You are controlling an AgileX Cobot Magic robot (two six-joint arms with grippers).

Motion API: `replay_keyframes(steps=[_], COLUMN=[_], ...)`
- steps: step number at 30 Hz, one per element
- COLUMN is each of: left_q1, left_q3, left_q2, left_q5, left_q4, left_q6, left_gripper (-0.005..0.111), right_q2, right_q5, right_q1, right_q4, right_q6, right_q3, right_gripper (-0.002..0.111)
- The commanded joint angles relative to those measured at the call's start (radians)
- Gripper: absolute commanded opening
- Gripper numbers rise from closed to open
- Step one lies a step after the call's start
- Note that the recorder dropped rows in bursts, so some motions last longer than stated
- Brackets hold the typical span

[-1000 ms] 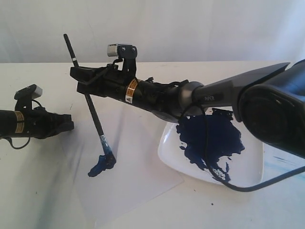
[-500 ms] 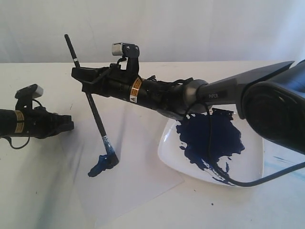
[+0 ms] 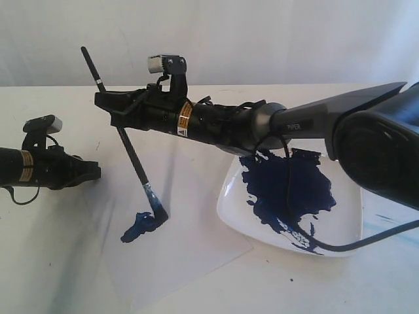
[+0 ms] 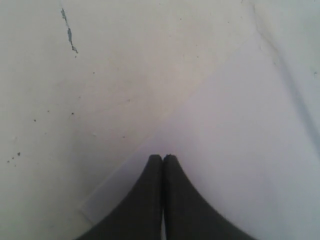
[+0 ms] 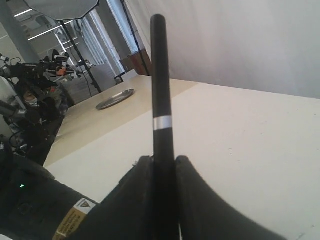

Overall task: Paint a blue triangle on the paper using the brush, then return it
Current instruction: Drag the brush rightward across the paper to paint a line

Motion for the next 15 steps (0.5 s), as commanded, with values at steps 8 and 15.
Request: replay_keyframes(steps=[8,15], left_q1=[0.001,0.001], left_q3=[0.019,0.019], left_q2=[0.021,0.021], left_q5=[0.156,0.156], left_q4=[0.072,0.072], left_q6=[0.007,0.007], left_gripper=[0.0,0.0], right_q2=[-0.003,-0.003], right_q5=[0.016,0.016], right_q1=[-0.076,-0.108], right_q4=[-0.003,-0.003], right_q6=[0.005,0.005], right_q3=[-0.005,-0.005], right_gripper=[0.0,0.0])
